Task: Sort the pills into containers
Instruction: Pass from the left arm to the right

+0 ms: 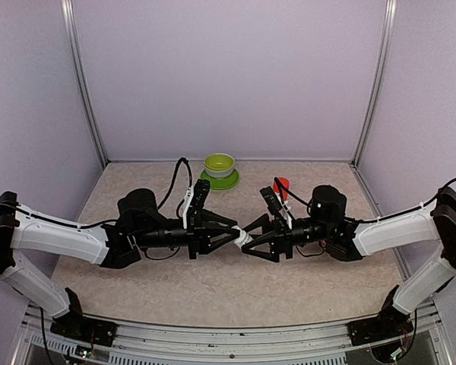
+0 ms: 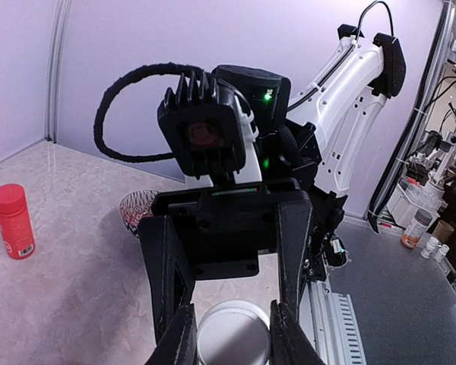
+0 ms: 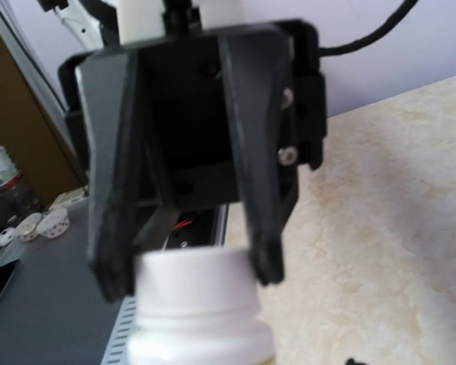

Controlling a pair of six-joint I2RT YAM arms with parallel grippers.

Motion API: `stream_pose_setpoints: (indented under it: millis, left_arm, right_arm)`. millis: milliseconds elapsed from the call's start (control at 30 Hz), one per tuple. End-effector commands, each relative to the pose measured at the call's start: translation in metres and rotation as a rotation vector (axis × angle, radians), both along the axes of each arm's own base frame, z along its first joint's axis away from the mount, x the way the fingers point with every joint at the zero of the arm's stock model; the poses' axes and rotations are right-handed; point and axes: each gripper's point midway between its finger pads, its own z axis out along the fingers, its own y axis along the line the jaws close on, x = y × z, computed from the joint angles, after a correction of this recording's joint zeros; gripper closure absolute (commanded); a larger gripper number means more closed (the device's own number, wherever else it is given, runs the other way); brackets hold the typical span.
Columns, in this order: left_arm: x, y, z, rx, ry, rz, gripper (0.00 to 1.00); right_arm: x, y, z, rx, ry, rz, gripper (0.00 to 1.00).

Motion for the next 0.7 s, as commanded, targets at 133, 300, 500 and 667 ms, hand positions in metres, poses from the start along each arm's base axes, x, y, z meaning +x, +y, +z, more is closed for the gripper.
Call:
stream_pose_setpoints:
  millis: [133, 300, 500, 667]
  left_arm:
    - [-0.005, -0.002, 0.001, -0.022, 0.004, -0.030, 0.94]
    - [-0.004, -0.002, -0.002, -0.016, 0.007, -0.025, 0.94]
    - [-0.002, 0.002, -0.004, -0.016, 0.016, -0.015, 0.68]
    - [-0.002, 0.006, -0.006, 0.007, 0.020, -0.018, 0.34]
  right_arm:
    - [-0.008, 0.008, 0.002, 0.003, -0.022, 0.050, 0.39]
    - [-0.008, 0.009, 0.003, 0.006, -0.025, 0.052, 0.58]
    - [-0.009, 0.009, 0.001, -0.009, -0.018, 0.064, 0.74]
    - [-0.004, 0.008, -0.008, -0.093, -0.023, 0.031, 0.75]
